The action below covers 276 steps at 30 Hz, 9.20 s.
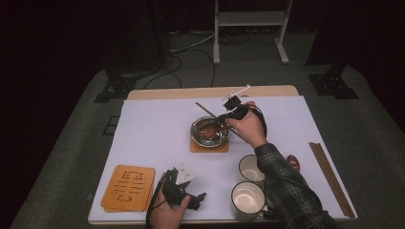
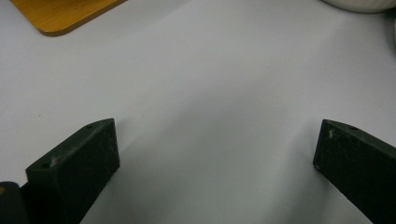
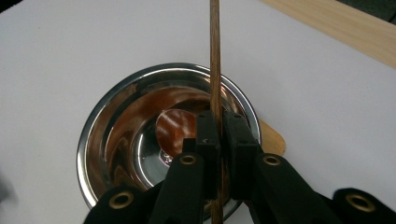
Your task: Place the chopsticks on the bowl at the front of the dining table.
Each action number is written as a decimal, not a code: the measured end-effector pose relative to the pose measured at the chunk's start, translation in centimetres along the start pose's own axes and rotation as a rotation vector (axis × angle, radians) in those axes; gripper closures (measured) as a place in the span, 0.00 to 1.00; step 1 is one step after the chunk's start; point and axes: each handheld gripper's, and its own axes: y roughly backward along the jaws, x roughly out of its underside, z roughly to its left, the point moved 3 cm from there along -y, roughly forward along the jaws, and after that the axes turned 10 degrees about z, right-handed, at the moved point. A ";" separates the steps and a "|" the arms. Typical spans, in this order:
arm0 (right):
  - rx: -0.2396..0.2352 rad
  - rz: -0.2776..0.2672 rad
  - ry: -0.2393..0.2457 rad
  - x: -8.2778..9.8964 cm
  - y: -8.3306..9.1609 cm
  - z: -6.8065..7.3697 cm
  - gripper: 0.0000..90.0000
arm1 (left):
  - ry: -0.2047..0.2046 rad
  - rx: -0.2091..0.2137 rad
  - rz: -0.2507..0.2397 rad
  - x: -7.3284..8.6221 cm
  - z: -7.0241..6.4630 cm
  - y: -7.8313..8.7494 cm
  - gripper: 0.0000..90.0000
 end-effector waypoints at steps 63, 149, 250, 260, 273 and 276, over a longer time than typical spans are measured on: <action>0.006 0.058 0.052 -0.2 -2.7 1.7 0.94 | 0.000 0.000 0.002 0.0 0.0 0.0 0.00; 0.021 0.019 0.100 0.1 2.5 3.0 0.59 | 0.001 0.000 -0.001 0.0 0.0 0.0 0.00; 0.031 -0.066 -0.002 11.4 7.9 -2.4 0.57 | 0.001 0.000 0.001 0.0 0.0 0.0 0.00; 0.043 -0.056 -0.025 12.5 8.2 -3.1 0.57 | 0.001 0.000 0.001 0.0 0.0 0.0 0.00; 0.062 -0.045 -0.058 14.1 8.7 -4.4 0.57 | 0.004 0.002 0.001 0.0 0.0 0.0 0.00; 0.065 -0.047 -0.067 14.4 8.8 -4.6 0.57 | 0.003 0.001 0.000 0.0 0.0 0.0 0.00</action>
